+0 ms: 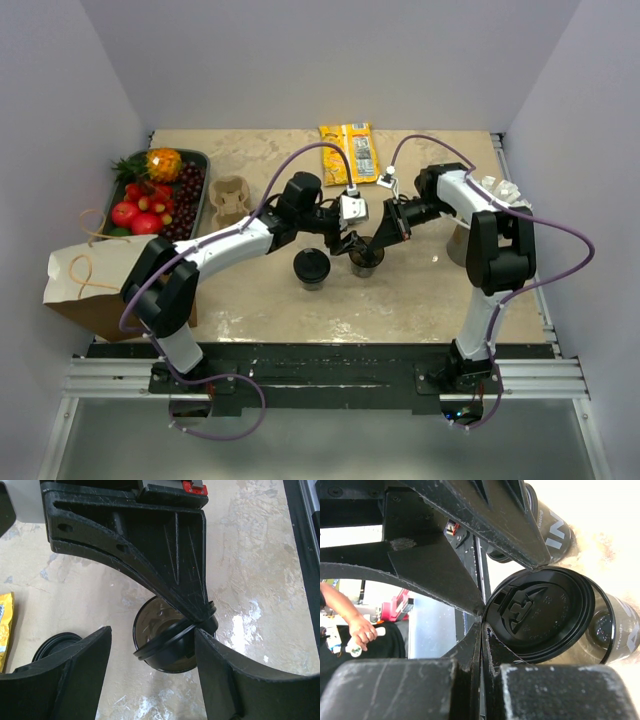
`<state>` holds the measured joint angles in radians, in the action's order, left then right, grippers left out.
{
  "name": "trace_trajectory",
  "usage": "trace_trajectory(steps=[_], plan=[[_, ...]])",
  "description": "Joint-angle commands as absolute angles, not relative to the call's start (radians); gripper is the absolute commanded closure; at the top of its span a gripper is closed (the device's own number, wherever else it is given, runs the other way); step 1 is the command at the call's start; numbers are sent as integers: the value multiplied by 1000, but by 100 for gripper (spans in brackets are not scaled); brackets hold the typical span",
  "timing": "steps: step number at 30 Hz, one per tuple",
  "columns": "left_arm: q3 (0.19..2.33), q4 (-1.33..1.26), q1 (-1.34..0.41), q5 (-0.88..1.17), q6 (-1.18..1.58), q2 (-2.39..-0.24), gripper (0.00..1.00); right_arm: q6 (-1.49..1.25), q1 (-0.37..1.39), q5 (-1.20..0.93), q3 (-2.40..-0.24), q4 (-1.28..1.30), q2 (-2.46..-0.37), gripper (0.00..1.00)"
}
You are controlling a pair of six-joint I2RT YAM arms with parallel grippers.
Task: Pack the takeout coffee
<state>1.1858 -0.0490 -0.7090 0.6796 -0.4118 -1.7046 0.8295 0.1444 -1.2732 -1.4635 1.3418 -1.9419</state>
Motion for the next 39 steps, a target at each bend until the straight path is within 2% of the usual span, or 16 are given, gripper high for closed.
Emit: trace_trajectory(steps=[1,13,29,39], plan=[[1238,-89,-715,716,-433,-1703,28,802,137,-1298,-1470,1399,-1898,100],[1187,-28,-715,716,-509,-1631,27,759,117,-1353,-1454,1391,-1899,100],[1224,-52,-739,716,-514,-1704,27,719,46,-1342,-1440,1378,-1944,100],[1235,-107,-756,660,-520,-1746,27,672,34,-1313,-1425,1333,-1934,96]])
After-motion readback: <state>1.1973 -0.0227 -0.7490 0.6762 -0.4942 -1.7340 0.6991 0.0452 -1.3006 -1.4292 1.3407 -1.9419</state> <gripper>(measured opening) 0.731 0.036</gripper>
